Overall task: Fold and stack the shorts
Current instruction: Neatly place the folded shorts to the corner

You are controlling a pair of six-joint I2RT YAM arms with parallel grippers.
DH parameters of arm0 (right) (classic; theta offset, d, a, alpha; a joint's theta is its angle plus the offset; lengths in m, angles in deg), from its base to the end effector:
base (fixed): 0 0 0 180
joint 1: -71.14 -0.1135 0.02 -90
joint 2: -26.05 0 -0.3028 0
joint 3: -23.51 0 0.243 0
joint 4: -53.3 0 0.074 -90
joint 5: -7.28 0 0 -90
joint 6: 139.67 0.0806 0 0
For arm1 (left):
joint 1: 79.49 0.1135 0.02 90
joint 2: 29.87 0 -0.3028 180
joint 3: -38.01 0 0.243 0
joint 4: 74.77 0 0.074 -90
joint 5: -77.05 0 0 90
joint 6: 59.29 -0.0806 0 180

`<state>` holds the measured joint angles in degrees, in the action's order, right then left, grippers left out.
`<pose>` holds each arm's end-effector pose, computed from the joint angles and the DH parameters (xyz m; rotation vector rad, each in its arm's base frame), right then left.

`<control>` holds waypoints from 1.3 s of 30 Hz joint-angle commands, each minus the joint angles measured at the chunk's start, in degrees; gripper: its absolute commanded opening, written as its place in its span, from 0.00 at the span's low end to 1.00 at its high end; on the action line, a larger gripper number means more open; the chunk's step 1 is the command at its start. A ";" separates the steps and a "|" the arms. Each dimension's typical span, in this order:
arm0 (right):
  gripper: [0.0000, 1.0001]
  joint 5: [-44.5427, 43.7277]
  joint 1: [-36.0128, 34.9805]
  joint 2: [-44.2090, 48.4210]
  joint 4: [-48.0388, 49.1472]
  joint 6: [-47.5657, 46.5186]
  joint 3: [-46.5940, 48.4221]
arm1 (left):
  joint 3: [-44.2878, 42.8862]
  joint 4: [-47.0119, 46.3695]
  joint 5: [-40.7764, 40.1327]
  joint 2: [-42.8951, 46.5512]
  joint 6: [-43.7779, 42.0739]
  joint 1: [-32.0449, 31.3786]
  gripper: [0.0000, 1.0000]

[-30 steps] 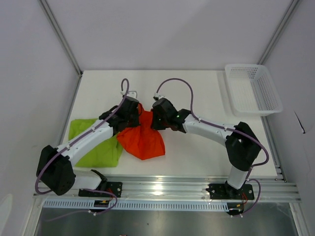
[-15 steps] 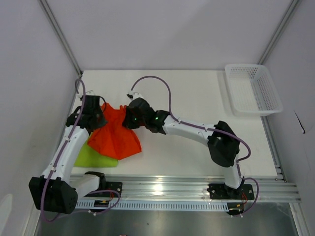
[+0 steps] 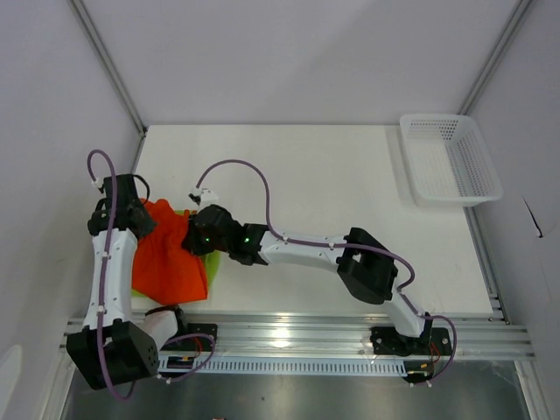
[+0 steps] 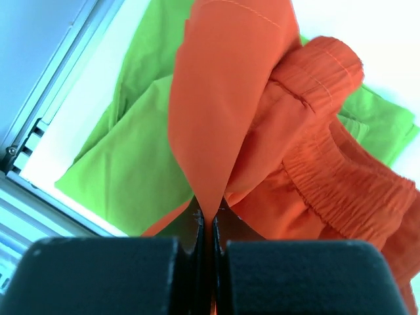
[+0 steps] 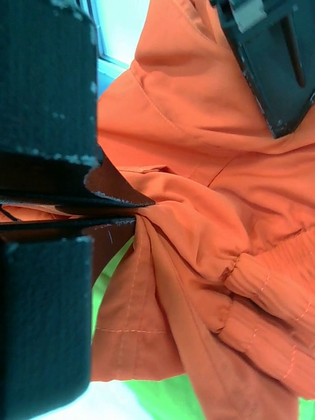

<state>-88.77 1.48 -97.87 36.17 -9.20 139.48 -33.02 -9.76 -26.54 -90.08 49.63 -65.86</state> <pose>0.2058 0.5308 0.2658 -0.4805 2.1374 1.0755 0.1874 0.0649 0.2984 -0.7916 2.3686 0.2598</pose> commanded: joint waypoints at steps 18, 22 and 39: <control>0.00 -2.04 -0.20 -5.29 10.37 1.72 -3.83 | 1.01 -7.56 2.68 -13.27 -1.60 13.00 0.28; 0.07 -3.54 0.06 -4.14 10.48 1.81 -6.57 | -0.40 -7.48 1.64 -14.23 -1.17 13.00 0.78; 0.46 0.94 3.13 4.47 10.65 0.14 -8.51 | -2.86 -9.31 13.11 4.20 0.16 12.83 0.99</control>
<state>-89.92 3.77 -98.59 44.78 -7.91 129.32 -33.89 -16.49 -20.81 -88.61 48.84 -53.29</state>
